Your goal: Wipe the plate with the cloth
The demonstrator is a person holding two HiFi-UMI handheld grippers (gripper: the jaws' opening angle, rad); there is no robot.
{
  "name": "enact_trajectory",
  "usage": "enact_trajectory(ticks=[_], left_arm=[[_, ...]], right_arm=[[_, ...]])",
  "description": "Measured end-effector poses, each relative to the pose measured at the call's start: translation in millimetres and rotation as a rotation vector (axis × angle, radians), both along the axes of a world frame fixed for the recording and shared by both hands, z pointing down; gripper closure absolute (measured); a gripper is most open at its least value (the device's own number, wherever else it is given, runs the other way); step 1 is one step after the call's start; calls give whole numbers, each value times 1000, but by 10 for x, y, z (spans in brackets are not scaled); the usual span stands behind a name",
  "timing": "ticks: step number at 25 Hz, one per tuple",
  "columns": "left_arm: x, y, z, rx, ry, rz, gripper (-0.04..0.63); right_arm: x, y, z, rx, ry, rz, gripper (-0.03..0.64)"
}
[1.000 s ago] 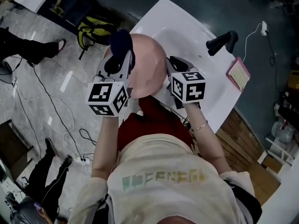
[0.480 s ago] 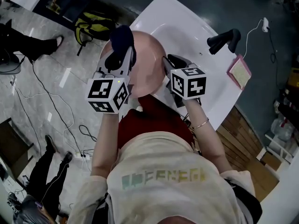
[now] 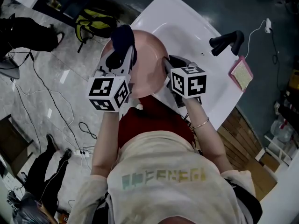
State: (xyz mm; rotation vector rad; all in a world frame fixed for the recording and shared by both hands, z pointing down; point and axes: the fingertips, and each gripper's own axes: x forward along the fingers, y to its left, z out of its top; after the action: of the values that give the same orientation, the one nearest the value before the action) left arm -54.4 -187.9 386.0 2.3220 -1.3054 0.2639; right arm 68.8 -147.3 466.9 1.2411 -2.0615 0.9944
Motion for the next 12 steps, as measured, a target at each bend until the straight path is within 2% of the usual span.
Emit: enact_trajectory(ticks=[6, 12], left_arm=[[84, -8, 37, -23, -20, 17, 515], [283, -31, 67, -66, -50, 101, 515]], right_arm=[[32, -33, -40, 42, 56, 0, 559], [-37, -91, -67, 76, 65, 2, 563]])
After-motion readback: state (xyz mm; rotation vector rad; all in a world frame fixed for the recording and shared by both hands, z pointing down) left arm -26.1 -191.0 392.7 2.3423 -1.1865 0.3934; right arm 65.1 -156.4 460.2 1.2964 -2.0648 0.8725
